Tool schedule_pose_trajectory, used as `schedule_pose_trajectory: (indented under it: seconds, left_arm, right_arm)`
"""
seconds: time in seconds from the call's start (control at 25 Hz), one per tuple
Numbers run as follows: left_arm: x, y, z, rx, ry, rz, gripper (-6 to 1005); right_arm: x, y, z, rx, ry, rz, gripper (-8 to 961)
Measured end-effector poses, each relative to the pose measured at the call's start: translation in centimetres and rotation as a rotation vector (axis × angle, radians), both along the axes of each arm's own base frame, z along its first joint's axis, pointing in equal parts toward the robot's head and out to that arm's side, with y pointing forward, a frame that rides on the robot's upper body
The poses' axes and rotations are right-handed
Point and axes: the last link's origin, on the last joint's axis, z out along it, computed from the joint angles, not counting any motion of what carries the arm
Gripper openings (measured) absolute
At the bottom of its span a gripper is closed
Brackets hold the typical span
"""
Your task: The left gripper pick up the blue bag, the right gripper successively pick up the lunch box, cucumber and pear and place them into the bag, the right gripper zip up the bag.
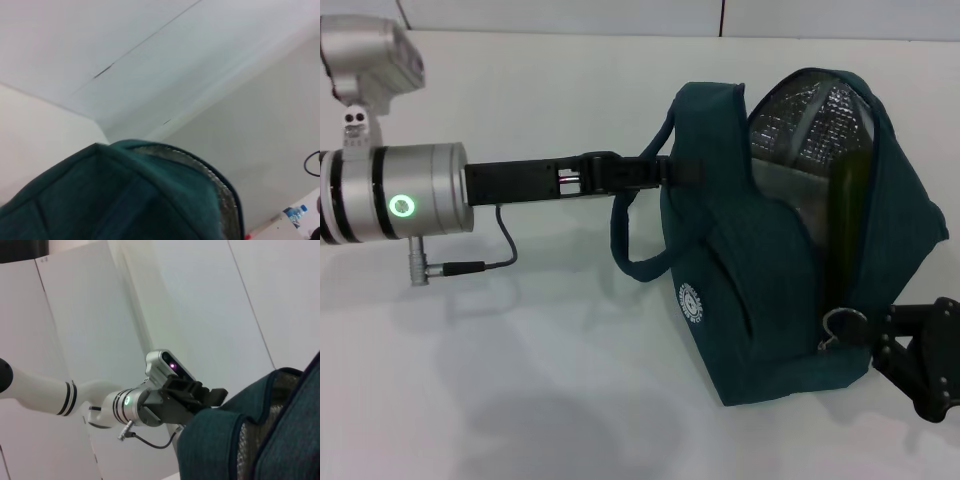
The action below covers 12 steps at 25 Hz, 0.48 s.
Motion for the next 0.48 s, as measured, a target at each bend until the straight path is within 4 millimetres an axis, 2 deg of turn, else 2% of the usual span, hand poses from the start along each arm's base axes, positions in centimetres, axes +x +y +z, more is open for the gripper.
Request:
schedule_pose_trajectory:
  seconds: [0.12, 0.36, 0.48]
  left_arm:
    - [0.2, -0.3, 0.5, 0.054, -0.05, -0.04, 211]
    - [0.2, -1.8, 2.5, 0.199, -0.182, -0.147, 447]
    - [-0.1, -2.6, 2.8, 0.28, -0.195, -0.217, 650]
  right_arm:
    - [-0.3, 0.3, 0.0, 0.003, 0.004, 0.009, 59]
    - [-1.1, 0.8, 0.5, 0.033, 0.032, 0.052, 62]
    - [-1.3, 1.0, 0.8, 0.06, 0.044, 0.067, 63]
